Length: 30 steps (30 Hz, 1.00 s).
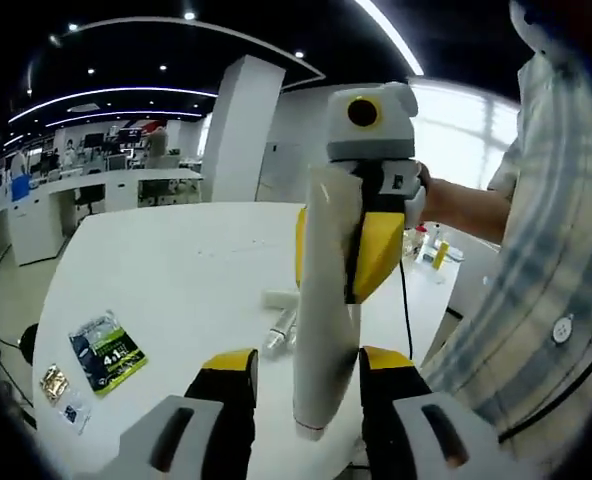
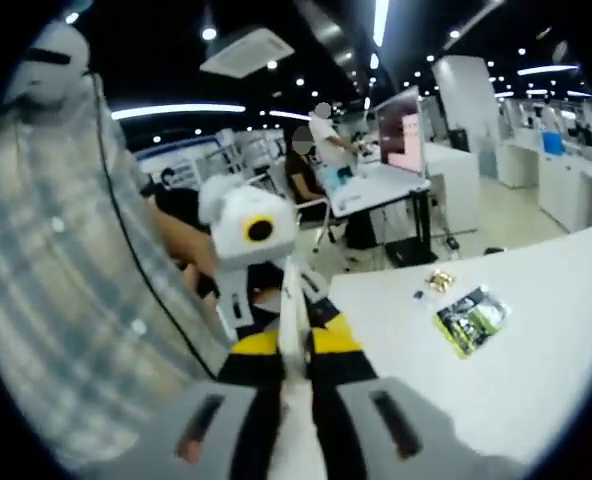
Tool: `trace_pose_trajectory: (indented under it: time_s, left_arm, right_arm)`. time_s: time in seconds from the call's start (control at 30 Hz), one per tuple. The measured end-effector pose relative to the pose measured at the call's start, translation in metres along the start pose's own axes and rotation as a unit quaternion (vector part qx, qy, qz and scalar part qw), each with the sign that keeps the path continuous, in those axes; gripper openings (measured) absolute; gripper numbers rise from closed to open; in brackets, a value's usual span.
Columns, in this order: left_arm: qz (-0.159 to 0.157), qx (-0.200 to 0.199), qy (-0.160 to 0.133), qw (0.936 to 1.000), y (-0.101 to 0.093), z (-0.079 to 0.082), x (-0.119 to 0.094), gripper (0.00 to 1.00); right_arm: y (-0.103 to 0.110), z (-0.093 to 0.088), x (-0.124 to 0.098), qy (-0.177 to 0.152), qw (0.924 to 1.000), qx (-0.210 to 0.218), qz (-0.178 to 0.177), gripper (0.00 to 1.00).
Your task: Arrange the skincare products in the storage area until every visible bottle or jar stands upright without overlapping.
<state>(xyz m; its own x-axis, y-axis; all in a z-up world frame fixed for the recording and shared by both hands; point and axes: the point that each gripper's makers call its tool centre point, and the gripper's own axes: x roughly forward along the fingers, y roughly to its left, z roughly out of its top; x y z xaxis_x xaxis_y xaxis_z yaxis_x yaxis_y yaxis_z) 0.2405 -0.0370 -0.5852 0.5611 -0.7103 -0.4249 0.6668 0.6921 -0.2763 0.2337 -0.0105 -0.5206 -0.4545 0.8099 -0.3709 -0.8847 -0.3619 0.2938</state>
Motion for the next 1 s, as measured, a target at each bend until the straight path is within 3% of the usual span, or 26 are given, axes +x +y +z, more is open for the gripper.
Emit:
trace_pose_trajectory:
  time_s: [0.1, 0.13, 0.17, 0.33, 0.63, 0.83, 1.0]
  left_arm:
    - [-0.032, 0.014, 0.015, 0.9993, -0.010, -0.004, 0.001, 0.25]
    - [-0.012, 0.020, 0.012, 0.9997, -0.004, -0.002, 0.002, 0.25]
    - [-0.025, 0.021, 0.014, 0.9994, -0.009, -0.003, 0.003, 0.25]
    - [-0.026, 0.032, 0.016, 0.9990, -0.008, -0.005, 0.002, 0.21]
    - [-0.011, 0.053, 0.028, 0.9982, 0.000, -0.009, 0.001, 0.18]
    - [0.005, 0.080, 0.047, 0.9957, 0.007, -0.016, 0.004, 0.18]
    - [0.016, 0.080, 0.055, 0.9951, 0.013, -0.025, 0.002, 0.18]
  right_arm:
    - [0.002, 0.001, 0.002, 0.001, 0.9999, -0.010, 0.005, 0.07]
    - [0.002, 0.001, 0.003, 0.002, 0.9999, -0.012, 0.007, 0.07]
    - [0.002, 0.000, 0.003, 0.002, 0.9999, -0.011, 0.007, 0.07]
    - [0.003, 0.000, 0.003, 0.000, 0.9999, -0.005, 0.014, 0.08]
    - [-0.001, 0.001, 0.005, -0.017, 0.9998, 0.007, 0.007, 0.11]
    - [-0.003, -0.006, 0.005, 0.016, 0.9998, -0.005, -0.014, 0.11]
    - [-0.006, -0.001, 0.000, 0.013, 0.9996, -0.006, -0.024, 0.09]
